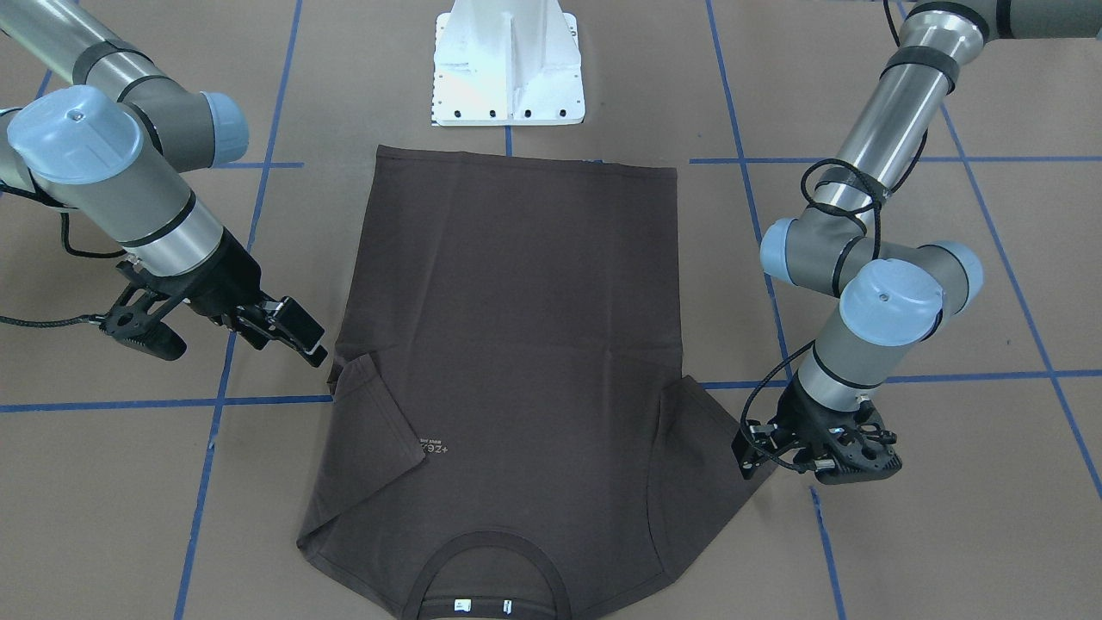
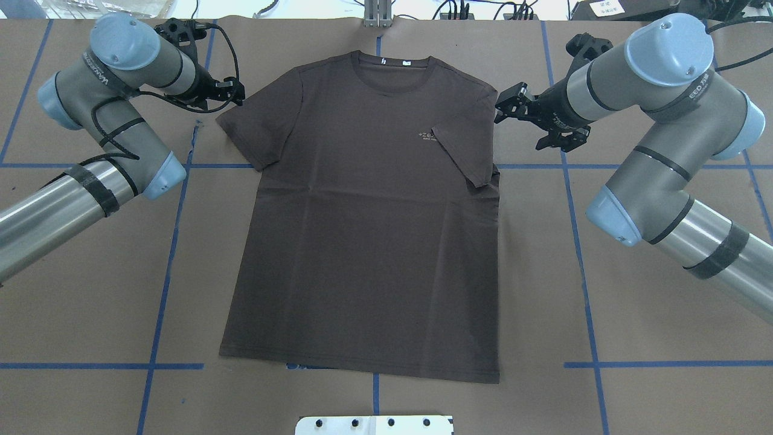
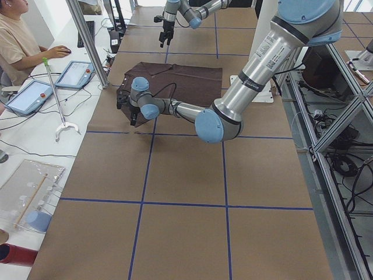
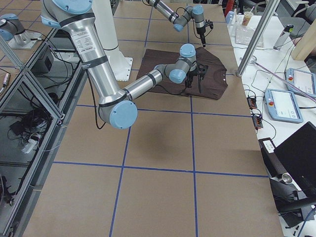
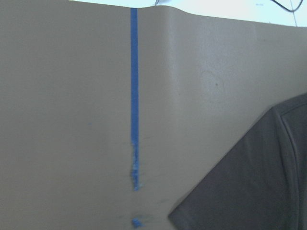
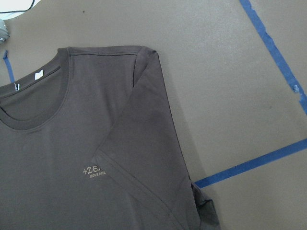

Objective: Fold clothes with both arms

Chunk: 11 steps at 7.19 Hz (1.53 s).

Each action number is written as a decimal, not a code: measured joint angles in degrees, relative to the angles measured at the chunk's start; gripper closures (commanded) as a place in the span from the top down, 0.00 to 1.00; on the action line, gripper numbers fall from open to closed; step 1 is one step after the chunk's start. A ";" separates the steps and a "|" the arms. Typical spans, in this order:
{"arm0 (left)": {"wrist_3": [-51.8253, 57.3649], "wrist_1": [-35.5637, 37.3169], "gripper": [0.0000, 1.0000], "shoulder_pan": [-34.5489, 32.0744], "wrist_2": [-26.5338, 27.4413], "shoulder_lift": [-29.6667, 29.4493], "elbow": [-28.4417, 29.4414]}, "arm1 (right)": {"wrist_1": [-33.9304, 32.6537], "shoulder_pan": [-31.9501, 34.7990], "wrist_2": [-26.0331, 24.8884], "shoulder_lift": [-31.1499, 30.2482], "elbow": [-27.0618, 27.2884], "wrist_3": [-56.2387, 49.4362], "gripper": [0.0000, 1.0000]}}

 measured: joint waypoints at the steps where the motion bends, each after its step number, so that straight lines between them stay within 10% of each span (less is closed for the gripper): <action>1: 0.02 -0.06 0.70 0.43 0.61 0.16 0.10 | -0.01 0.00 -0.05 0.12 0.02 0.19 1.00; 11: 0.14 -0.23 0.49 1.12 2.20 1.11 0.53 | -0.10 -0.01 0.09 0.39 0.01 0.60 1.00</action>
